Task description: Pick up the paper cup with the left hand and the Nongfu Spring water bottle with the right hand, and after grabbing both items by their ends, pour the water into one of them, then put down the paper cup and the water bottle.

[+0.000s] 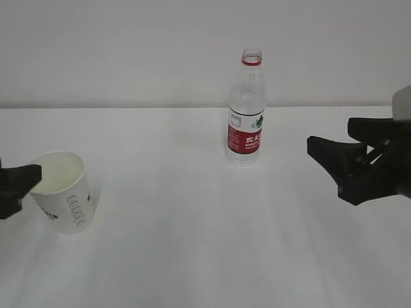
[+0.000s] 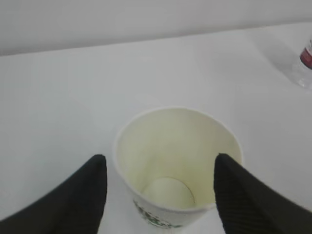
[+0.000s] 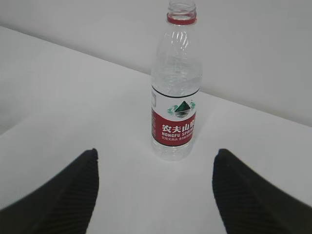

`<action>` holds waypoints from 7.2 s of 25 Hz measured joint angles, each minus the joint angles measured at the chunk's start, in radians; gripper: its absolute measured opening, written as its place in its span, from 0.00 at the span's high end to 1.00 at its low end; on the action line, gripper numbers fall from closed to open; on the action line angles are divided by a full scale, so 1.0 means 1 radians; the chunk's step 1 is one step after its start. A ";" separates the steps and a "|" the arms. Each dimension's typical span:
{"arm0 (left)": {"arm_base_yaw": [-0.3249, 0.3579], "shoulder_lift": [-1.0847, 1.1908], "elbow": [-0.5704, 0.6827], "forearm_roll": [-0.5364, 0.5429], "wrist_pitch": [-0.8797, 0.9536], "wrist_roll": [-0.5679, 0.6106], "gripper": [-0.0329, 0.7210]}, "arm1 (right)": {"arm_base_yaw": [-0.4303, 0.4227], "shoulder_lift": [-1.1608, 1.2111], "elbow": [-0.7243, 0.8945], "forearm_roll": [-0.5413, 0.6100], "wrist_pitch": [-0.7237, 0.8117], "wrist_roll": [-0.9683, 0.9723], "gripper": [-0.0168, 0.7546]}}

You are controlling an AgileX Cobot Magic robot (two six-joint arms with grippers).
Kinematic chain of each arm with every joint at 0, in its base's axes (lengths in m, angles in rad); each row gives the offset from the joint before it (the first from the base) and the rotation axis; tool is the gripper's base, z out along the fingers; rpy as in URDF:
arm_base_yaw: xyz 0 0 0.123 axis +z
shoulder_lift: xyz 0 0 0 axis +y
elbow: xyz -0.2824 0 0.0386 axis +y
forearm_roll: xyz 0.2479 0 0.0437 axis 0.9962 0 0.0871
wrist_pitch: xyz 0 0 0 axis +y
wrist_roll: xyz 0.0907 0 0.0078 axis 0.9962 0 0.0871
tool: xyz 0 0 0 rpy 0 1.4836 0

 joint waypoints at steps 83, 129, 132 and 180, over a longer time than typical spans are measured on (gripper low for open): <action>-0.080 0.056 0.278 -0.089 -0.503 -0.003 0.43 | 0.000 0.451 0.210 0.191 -0.691 -0.200 0.27; -0.080 0.424 0.278 -0.034 -0.735 0.085 0.14 | 0.000 0.451 0.125 0.202 -0.691 -0.289 0.14; -0.080 0.440 0.278 -0.050 -0.738 0.085 0.14 | 0.000 0.457 0.107 0.202 -0.693 -0.289 0.15; -0.080 0.444 0.276 -0.066 -0.747 0.085 0.17 | 0.000 0.914 -0.315 0.181 -0.697 -0.257 0.16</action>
